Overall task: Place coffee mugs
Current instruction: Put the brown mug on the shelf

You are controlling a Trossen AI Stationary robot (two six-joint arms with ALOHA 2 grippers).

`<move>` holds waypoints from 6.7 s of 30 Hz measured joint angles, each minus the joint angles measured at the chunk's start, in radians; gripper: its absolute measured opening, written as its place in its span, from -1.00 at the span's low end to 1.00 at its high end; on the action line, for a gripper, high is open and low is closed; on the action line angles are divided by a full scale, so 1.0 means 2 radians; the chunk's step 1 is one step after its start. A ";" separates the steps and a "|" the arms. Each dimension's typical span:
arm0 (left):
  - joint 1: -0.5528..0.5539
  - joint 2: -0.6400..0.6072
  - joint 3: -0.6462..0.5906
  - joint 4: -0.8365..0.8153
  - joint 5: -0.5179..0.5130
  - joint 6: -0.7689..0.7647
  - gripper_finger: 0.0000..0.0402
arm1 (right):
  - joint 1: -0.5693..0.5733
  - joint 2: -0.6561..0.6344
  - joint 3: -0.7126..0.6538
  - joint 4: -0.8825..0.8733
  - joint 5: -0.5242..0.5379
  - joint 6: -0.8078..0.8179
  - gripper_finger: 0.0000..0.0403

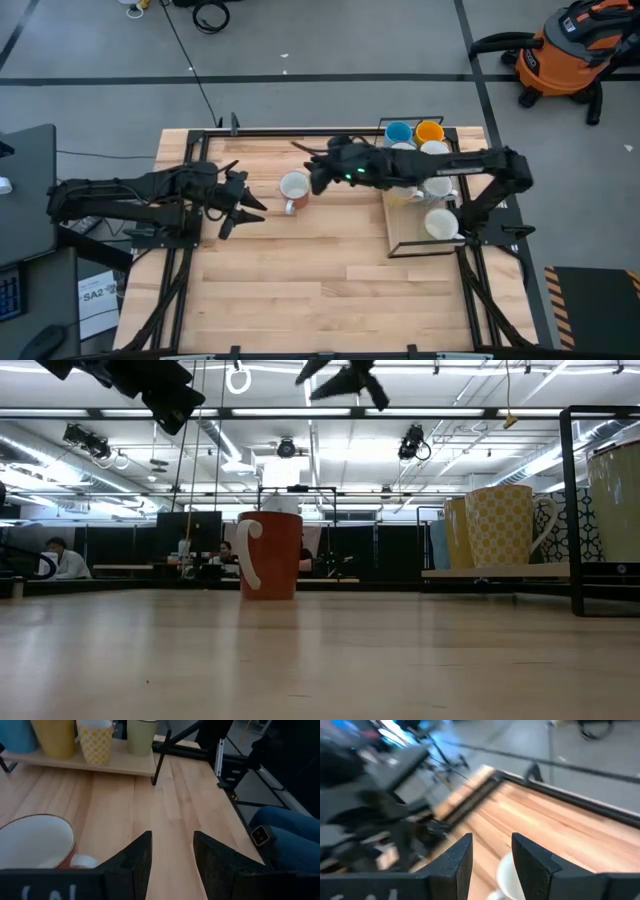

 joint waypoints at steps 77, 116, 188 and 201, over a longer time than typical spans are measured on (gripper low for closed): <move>0.001 0.005 0.000 -0.005 0.000 -0.005 -0.25 | -0.065 0.080 0.099 -0.334 -0.259 -0.148 -0.82; 0.001 0.005 0.000 -0.008 0.000 -0.019 -0.25 | -0.001 -0.063 -0.003 -0.637 -0.176 -0.110 -0.81; 0.001 0.005 0.000 -0.008 0.000 -0.019 -0.25 | -0.005 -0.078 -0.127 -0.561 -0.183 -0.104 -0.57; 0.001 0.005 0.000 -0.008 0.000 -0.016 -0.25 | -0.005 -0.078 -0.127 -0.563 -0.183 -0.104 -0.41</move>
